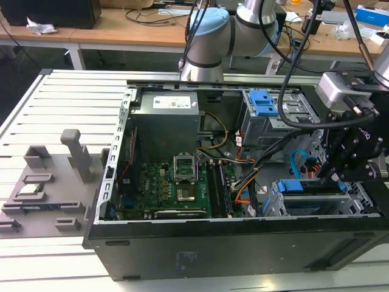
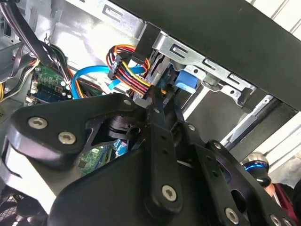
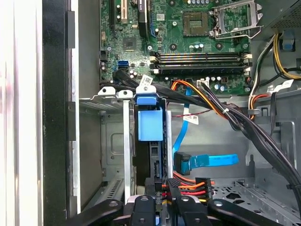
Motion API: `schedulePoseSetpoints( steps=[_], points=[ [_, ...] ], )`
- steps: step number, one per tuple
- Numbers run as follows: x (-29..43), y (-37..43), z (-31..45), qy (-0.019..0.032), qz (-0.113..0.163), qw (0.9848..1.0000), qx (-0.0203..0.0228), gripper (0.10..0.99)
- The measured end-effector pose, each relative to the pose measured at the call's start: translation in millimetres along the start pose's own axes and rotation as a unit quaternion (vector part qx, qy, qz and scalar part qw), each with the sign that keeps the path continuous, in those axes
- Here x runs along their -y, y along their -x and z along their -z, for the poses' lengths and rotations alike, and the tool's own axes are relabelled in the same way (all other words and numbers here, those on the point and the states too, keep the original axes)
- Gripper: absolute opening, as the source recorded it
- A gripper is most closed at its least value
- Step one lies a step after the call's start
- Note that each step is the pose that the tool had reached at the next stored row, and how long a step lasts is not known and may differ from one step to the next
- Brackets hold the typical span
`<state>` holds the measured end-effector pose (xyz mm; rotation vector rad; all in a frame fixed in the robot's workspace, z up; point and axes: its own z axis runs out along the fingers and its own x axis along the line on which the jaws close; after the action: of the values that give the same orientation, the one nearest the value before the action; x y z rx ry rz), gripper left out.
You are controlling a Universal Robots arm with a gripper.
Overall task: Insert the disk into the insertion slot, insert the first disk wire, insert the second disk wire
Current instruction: 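Insert the first disk wire, then insert the second disk wire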
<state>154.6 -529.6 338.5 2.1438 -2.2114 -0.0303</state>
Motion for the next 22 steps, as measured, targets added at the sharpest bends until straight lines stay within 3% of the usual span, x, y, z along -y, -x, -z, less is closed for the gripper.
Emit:
schedulePoseSetpoints(
  steps=[5,8,9,10,22],
  points=[
    [-1.3,2.8,20.4,0.0000,0.000,1.0000,0.0000,0.227],
    [-2.3,6.1,36.5,0.0000,0.000,1.0000,0.0000,0.106],
    [-2.8,6.7,44.7,0.0000,0.000,1.0000,0.0001,0.106],
    [-2.9,6.6,46.9,0.0000,0.000,1.0000,0.0000,0.106],
    [-3.1,6.5,49.0,0.0000,0.000,1.0000,0.0000,0.114]
  ],
)
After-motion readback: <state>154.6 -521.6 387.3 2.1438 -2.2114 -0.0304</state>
